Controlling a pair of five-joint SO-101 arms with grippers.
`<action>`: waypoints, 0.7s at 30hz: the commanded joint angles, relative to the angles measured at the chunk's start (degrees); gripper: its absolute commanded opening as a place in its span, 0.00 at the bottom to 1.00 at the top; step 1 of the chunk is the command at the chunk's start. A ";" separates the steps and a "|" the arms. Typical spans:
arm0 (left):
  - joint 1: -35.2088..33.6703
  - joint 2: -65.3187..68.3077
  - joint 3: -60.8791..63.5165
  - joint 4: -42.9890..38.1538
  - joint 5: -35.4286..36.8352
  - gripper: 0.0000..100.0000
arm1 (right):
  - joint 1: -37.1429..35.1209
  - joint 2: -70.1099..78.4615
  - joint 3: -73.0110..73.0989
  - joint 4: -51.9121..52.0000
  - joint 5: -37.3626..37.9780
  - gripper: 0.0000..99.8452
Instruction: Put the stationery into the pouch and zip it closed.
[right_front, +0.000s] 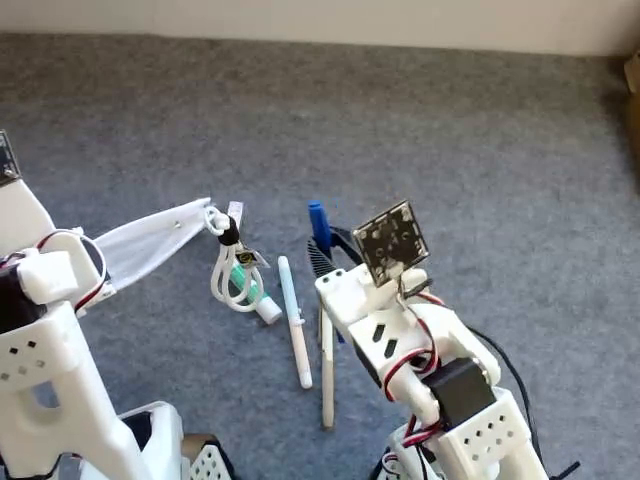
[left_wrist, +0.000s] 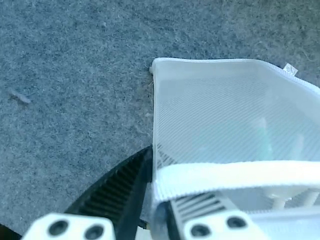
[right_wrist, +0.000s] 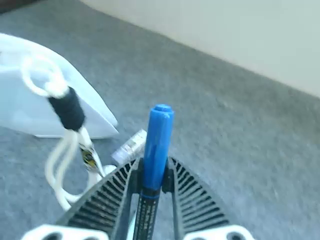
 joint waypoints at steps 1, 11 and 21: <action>0.75 1.10 0.75 0.35 0.35 0.01 | -1.54 -1.19 -1.19 -6.37 0.70 0.00; 0.92 1.10 0.75 0.35 0.35 0.01 | -5.49 -1.10 -7.96 -13.76 0.53 0.00; 0.92 1.10 0.75 0.26 0.35 0.01 | -16.40 -0.84 -13.93 -13.76 0.62 0.00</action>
